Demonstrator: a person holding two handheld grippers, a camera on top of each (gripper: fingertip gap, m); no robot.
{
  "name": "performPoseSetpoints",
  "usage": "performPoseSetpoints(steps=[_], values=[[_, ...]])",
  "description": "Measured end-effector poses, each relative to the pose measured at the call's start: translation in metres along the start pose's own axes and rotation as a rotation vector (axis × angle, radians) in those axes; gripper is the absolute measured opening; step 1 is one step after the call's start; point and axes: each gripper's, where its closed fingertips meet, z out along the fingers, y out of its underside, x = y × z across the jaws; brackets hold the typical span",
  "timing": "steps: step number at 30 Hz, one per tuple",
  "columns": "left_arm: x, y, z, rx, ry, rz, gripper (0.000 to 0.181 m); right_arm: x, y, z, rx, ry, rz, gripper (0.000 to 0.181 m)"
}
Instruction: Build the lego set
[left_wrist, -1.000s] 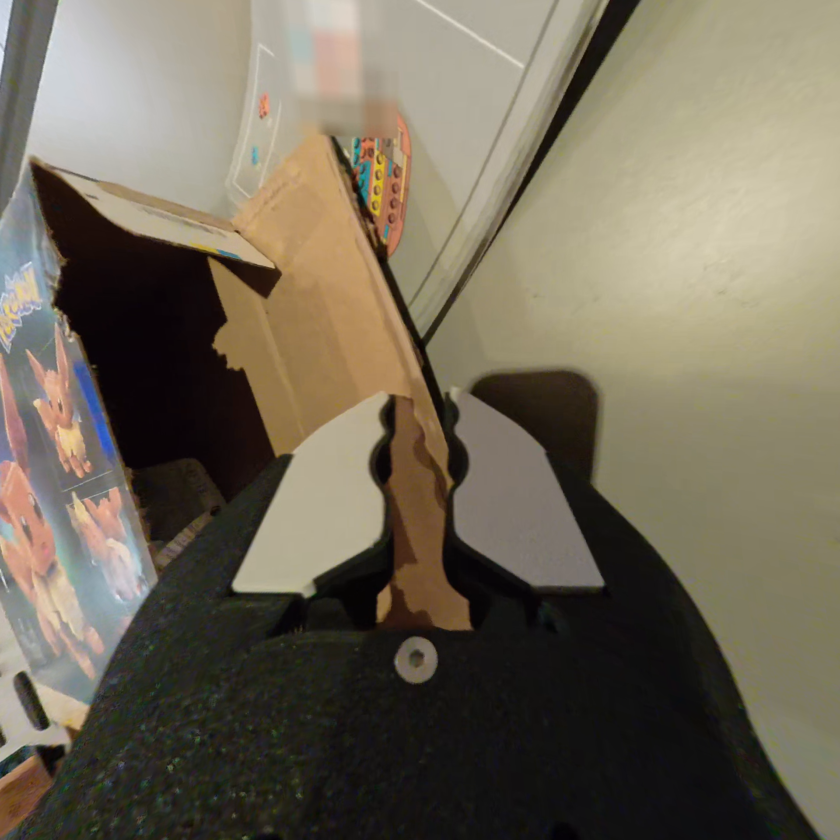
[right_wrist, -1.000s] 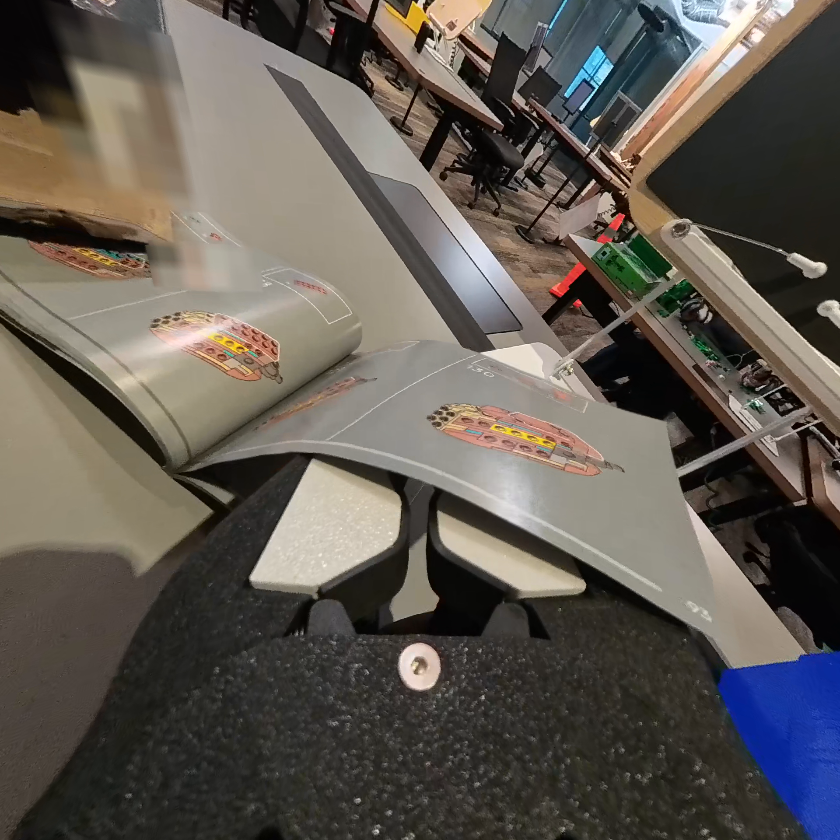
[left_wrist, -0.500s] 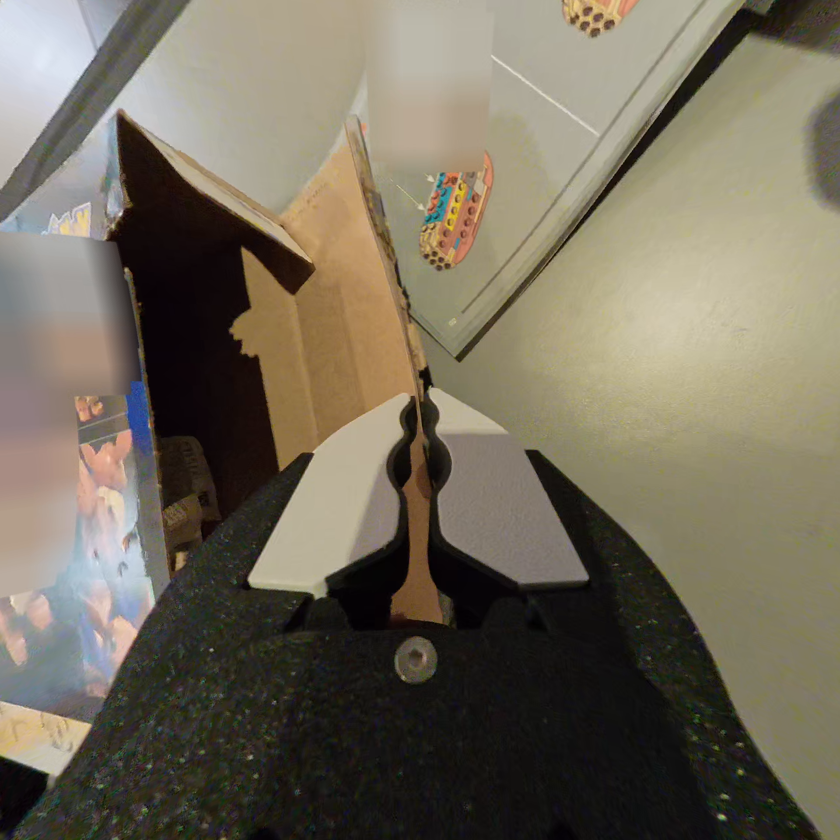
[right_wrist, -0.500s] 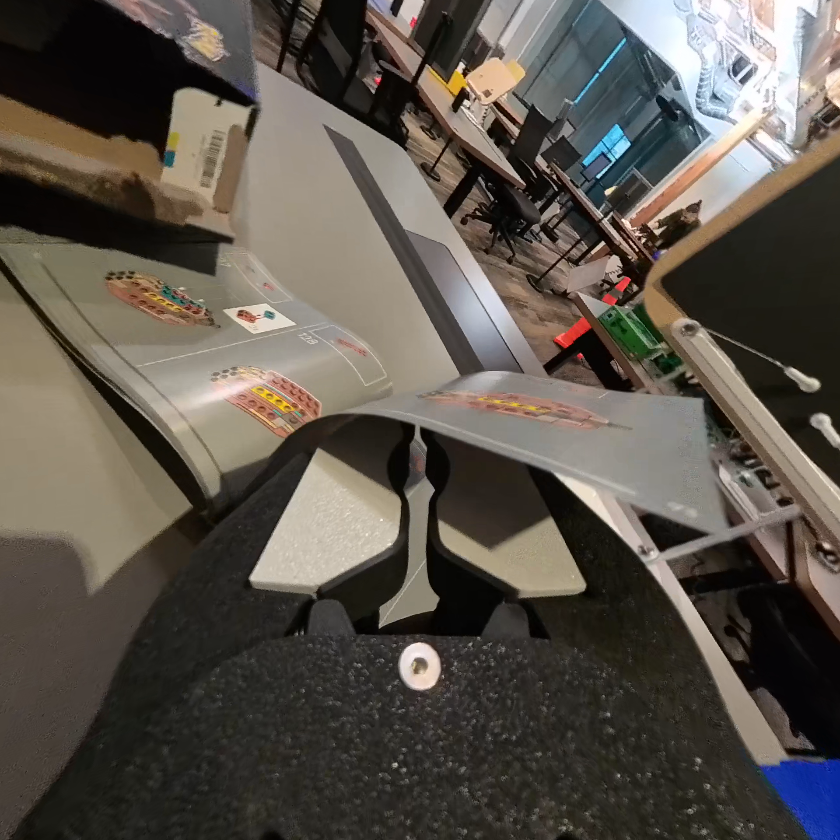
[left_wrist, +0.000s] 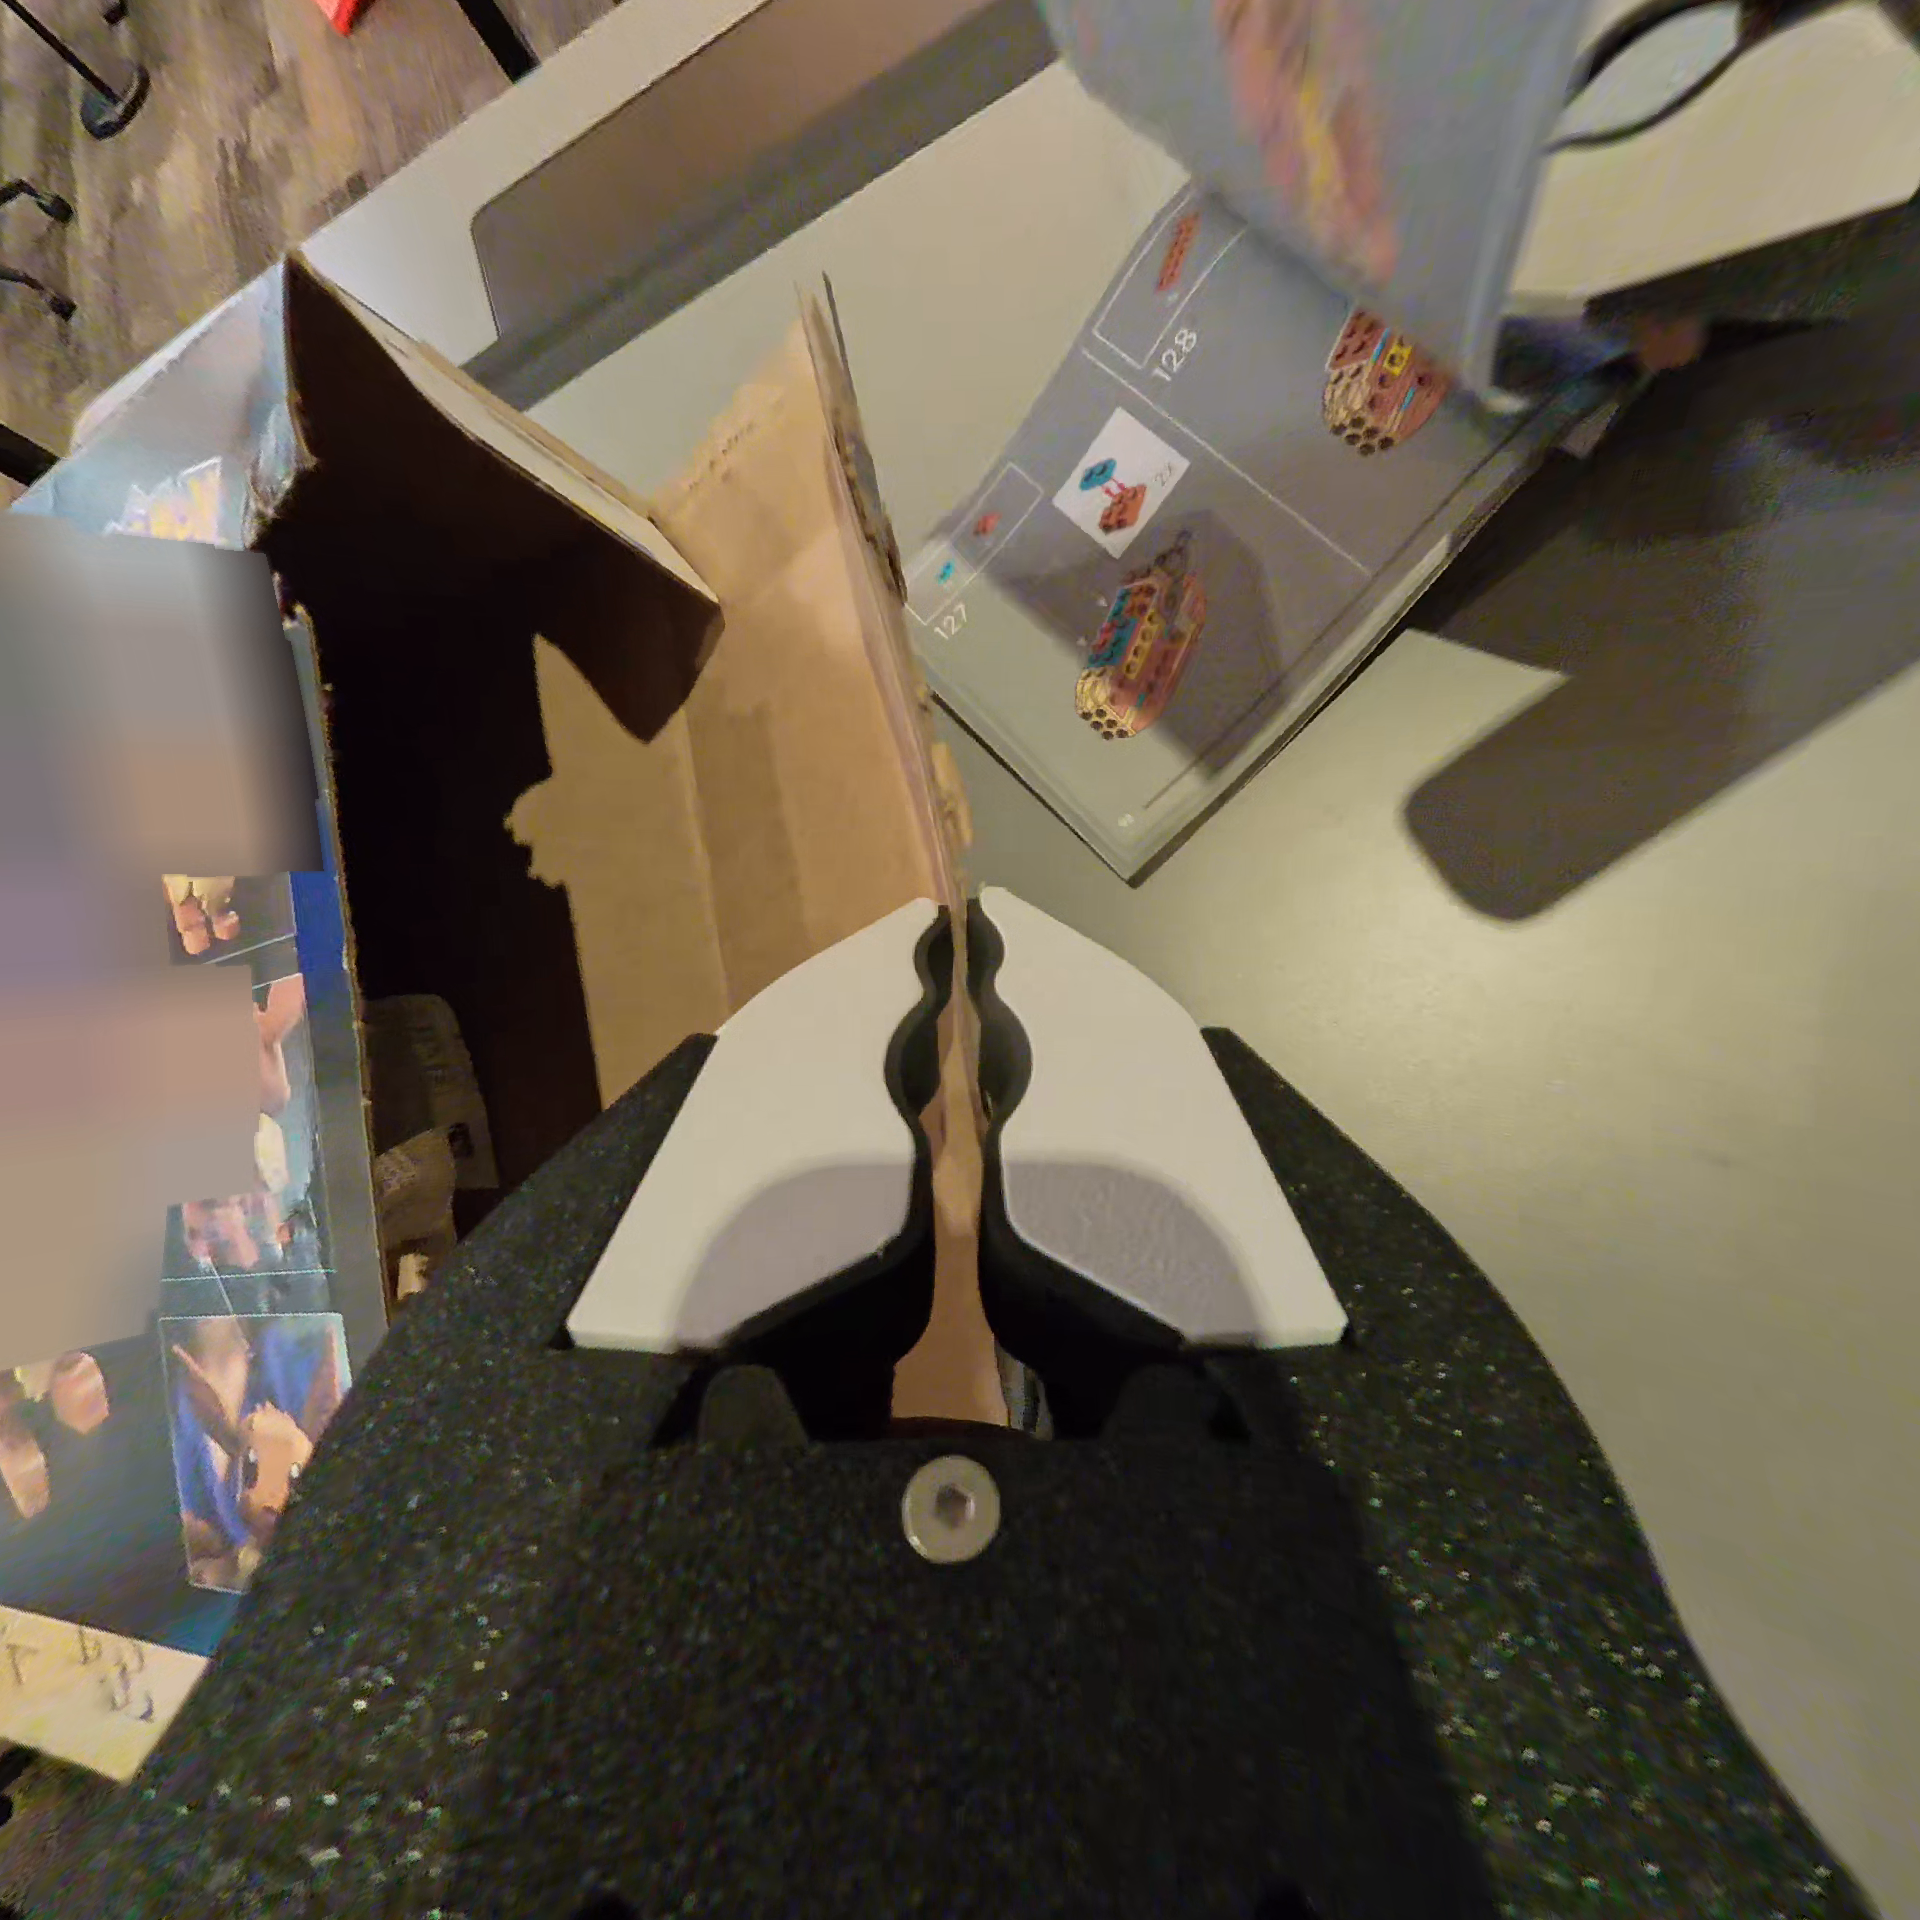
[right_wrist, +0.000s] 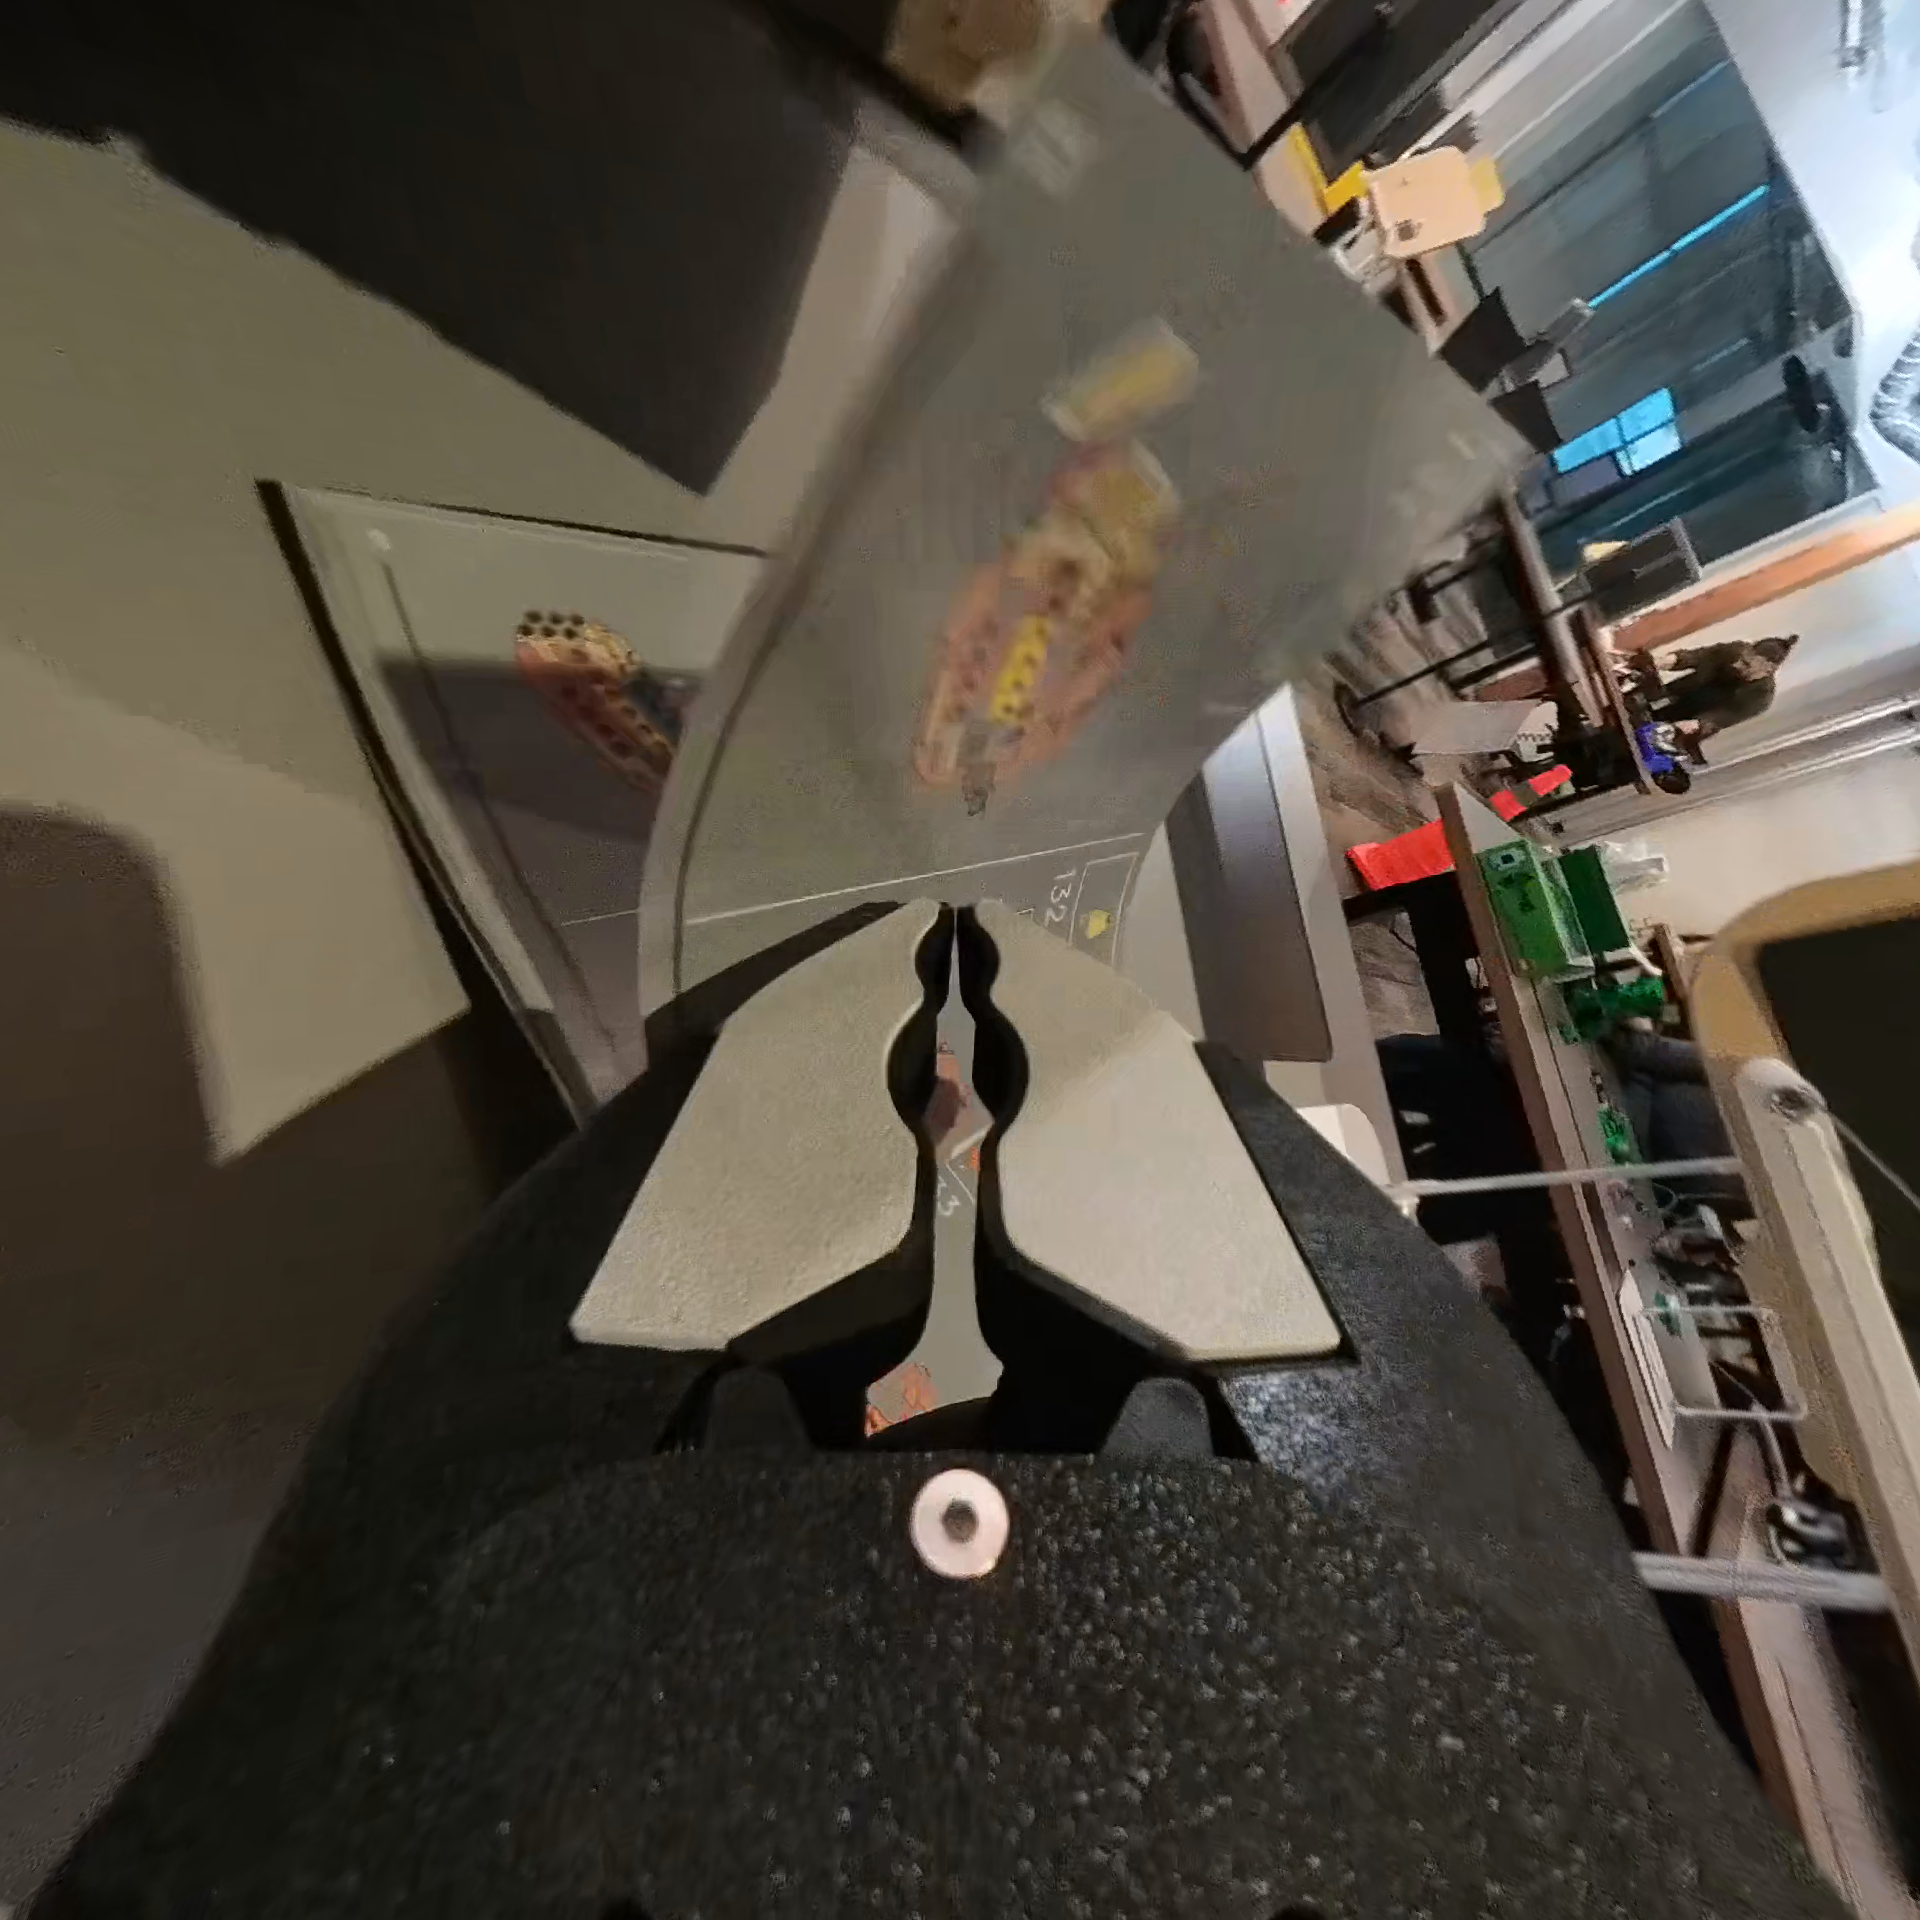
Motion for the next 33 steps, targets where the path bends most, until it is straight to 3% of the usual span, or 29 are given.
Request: performPoseSetpoints(steps=[19, 33], values=[[0.026, 0.011, 0.043, -0.164, 0.01, 0.143, 0.002, -0.021, 0.006, 0.009, -0.053, -0.08, -0.015, 0.0], [0.018, 0.023, 0.068, -0.217, 0.04, 0.128, 0.002, -0.022, 0.006, 0.011, -0.065, -0.078, -0.039, 0.0]])
